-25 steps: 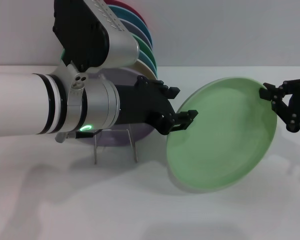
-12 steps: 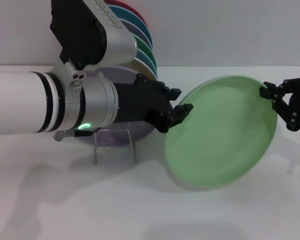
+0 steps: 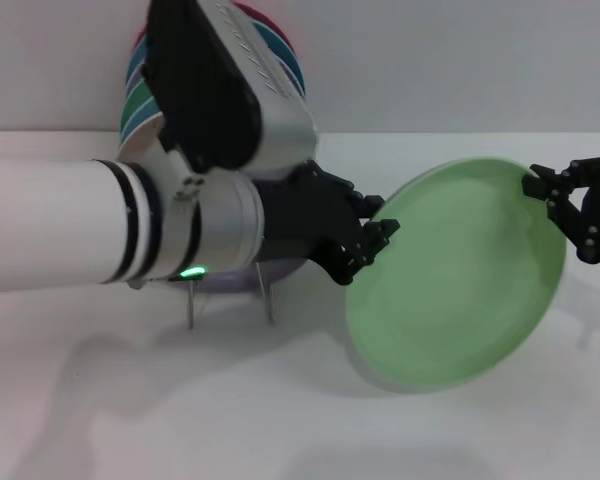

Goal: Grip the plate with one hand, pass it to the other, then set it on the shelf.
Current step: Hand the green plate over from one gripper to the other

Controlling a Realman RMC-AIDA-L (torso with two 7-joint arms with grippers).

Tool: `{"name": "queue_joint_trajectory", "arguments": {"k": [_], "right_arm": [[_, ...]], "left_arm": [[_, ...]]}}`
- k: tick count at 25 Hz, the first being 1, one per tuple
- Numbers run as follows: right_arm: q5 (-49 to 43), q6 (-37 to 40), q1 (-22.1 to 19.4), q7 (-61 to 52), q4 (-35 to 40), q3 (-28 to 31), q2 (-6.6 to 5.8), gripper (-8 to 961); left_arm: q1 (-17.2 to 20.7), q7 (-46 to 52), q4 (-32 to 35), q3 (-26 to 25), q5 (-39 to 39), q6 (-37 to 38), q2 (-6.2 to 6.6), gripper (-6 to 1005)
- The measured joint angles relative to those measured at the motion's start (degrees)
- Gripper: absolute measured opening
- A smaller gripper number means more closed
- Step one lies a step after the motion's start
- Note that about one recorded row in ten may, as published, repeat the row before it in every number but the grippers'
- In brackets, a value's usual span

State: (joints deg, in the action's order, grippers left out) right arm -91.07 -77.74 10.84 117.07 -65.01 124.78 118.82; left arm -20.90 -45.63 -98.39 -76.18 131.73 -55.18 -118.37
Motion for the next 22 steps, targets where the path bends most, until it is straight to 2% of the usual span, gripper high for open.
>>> {"name": "queue_joint_trajectory", "arguments": {"k": [1, 4, 18, 19, 22], "right_arm": [[0.0, -0.32, -0.17, -0.02, -0.06, 0.02, -0.04, 63], [0.15, -1.09, -0.44, 0.15, -0.05, 0.06, -0.04, 74], [5.76, -5.71, -1.84, 3.85, 4.17, 2.12, 0.3, 125], [5.89, -6.52, -1.88, 4.13, 4.58, 2.91, 0.3, 129], [6.05, -7.27, -1.88, 4.16, 5.08, 3.76, 0.31, 252]], "left_arm": [[0.35, 0.53, -0.79, 1.93, 2.48, 1.32, -0.04, 191], [0.55, 1.07, -1.39, 3.17, 3.66, 2.45, -0.08, 192], [0.39, 1.78, -2.27, 2.96, 3.87, 3.9, -0.04, 187], [0.44, 1.65, -2.42, 2.99, 3.88, 4.06, -0.01, 162], [0.53, 1.5, -2.58, 2.97, 3.87, 4.09, -0.01, 108]]}}
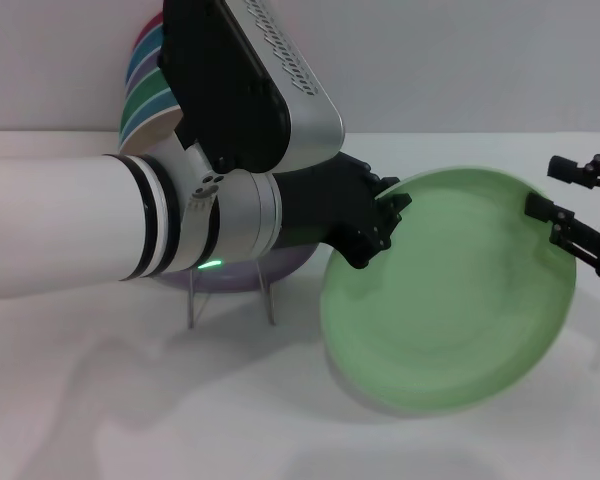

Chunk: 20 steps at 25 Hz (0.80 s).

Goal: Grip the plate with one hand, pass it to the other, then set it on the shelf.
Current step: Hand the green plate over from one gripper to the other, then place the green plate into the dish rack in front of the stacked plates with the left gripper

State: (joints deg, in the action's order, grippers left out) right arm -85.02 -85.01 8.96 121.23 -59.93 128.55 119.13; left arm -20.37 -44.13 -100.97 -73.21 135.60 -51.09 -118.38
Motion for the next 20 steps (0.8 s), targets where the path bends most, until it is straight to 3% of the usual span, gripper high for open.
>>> {"name": "queue_joint_trajectory", "arguments": {"k": [7, 12, 20], "right_arm": [[0.68, -7.19, 0.26, -0.01, 3.28, 7.61, 0.02, 574], [0.68, -9.73, 0.16, -0.46, 4.3, 10.7, 0.13, 667], [0.69, -11.96, -0.11, -2.07, 5.39, 14.73, 0.37, 667]], "left_arm": [[1.0, -0.44, -1.53, -0.26, 0.18, 0.11, 0.04, 91], [1.25, -0.47, -1.92, -0.18, 0.28, 0.18, 0.02, 82], [2.92, -0.66, -3.94, 0.12, 0.81, 0.82, 0.07, 76]]}}
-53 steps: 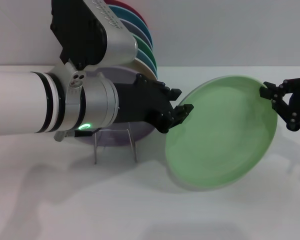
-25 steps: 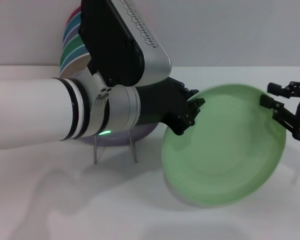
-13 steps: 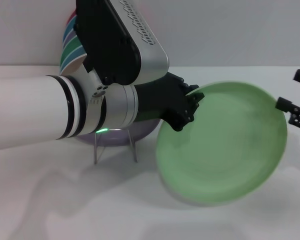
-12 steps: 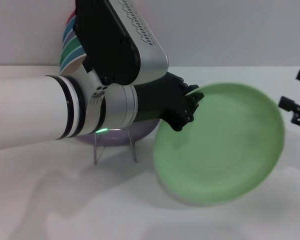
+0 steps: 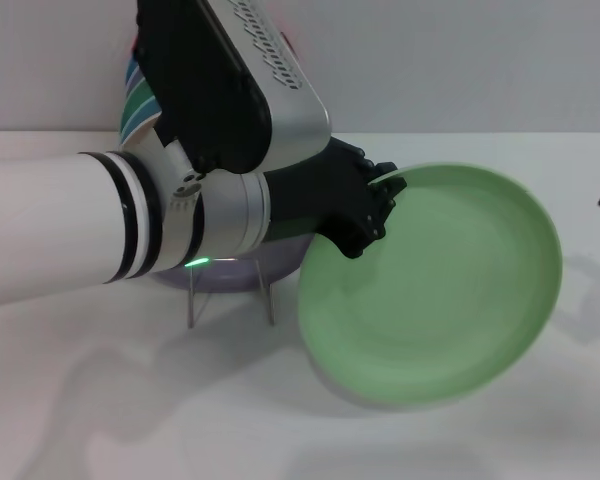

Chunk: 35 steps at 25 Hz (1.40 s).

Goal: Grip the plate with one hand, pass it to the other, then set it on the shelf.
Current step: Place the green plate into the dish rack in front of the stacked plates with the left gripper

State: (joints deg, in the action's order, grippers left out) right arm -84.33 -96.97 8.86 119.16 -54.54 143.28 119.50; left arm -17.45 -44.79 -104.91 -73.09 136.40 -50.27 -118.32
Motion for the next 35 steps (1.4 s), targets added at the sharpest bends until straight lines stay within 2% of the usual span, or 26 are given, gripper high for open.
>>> {"name": "queue_joint_trajectory", "arguments": {"k": [5, 7, 13, 17, 21, 27, 30, 32, 33, 35], "right_arm": [[3.11, -0.89, -0.67, -2.01, 0.91, 4.64, 0.17, 668], [5.71, -1.48, -1.48, -3.65, 1.17, 7.79, 0.29, 668], [7.25, -2.55, -1.91, -6.35, 1.33, 12.89, 0.38, 668], [7.49, -2.6, -1.92, -7.59, 1.46, 17.18, 0.39, 667], [7.45, -2.57, -1.95, -7.62, 1.54, 18.06, 0.39, 667], [7.04, -2.11, -1.56, -7.6, 1.9, 18.14, 0.39, 667], [6.97, -2.06, -1.36, -7.46, 2.25, 18.1, 0.39, 667], [6.95, -2.03, -1.25, -7.4, 2.37, 17.98, 0.39, 668], [6.95, -2.03, -1.25, -7.4, 2.37, 17.98, 0.39, 668], [6.93, -2.0, -1.23, -7.37, 2.42, 17.83, 0.39, 668]], "left_arm": [[1.98, -0.05, -2.3, 0.42, 2.63, 1.51, 0.0, 77], [3.93, -0.51, -5.14, 1.19, 5.27, 3.37, -0.02, 76], [5.11, -0.82, -6.93, 0.82, 5.79, 4.95, 0.09, 74], [8.13, -3.56, -9.81, 0.39, 4.85, 8.71, 0.2, 74], [10.56, -8.78, -10.17, 0.07, 0.76, 13.97, 0.24, 74], [14.11, -23.79, -9.98, -1.96, -12.67, 19.95, 0.28, 74], [14.63, -27.36, -9.83, -2.57, -16.19, 20.29, 0.3, 74], [14.68, -33.27, -9.05, -5.08, -23.83, 18.91, 0.34, 74], [14.68, -33.27, -9.05, -5.08, -23.83, 18.91, 0.34, 74], [14.69, -37.7, -8.23, -6.79, -29.43, 17.75, 0.35, 75]]}}
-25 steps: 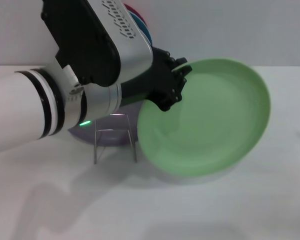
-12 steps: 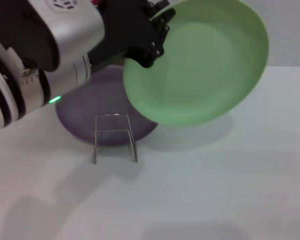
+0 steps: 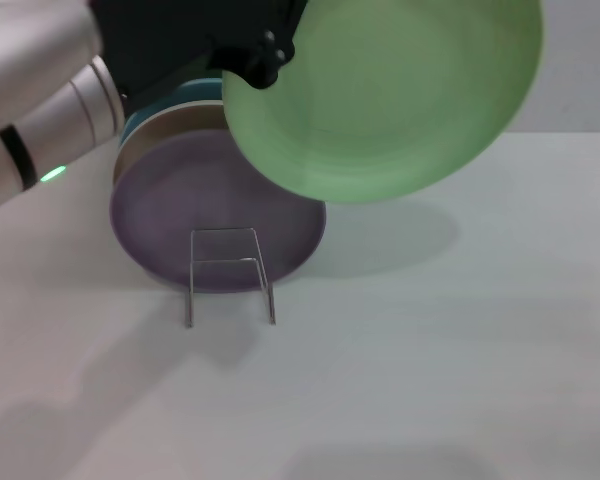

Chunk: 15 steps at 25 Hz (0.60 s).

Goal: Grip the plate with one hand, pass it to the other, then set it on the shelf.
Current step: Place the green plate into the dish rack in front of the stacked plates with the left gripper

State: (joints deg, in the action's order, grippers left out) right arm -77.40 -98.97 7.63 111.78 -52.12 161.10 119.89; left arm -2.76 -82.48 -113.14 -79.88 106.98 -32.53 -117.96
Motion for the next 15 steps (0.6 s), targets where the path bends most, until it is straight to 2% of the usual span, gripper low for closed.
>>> {"name": "queue_joint_trajectory", "arguments": {"k": [2, 5, 11, 15], "right_arm": [[-0.02, 0.04, 0.01, 0.0, 0.01, -0.12, 0.0, 668], [-0.03, 0.0, 0.01, -0.05, 0.02, -0.2, 0.0, 668], [-0.04, -0.32, 0.02, -0.41, 0.17, -0.28, 0.0, 668], [-0.04, -0.46, 0.02, -0.7, 0.18, -0.39, 0.0, 667]], "left_arm": [[0.62, -9.93, 2.19, -3.03, -11.16, -2.58, -0.07, 75], [1.37, -19.0, 4.74, -5.02, -20.15, -5.02, -0.32, 75], [2.26, -27.79, 7.81, -5.83, -26.4, -5.62, -0.46, 75], [2.0, -37.65, 13.81, -7.65, -35.11, -8.21, -0.6, 75]]}}
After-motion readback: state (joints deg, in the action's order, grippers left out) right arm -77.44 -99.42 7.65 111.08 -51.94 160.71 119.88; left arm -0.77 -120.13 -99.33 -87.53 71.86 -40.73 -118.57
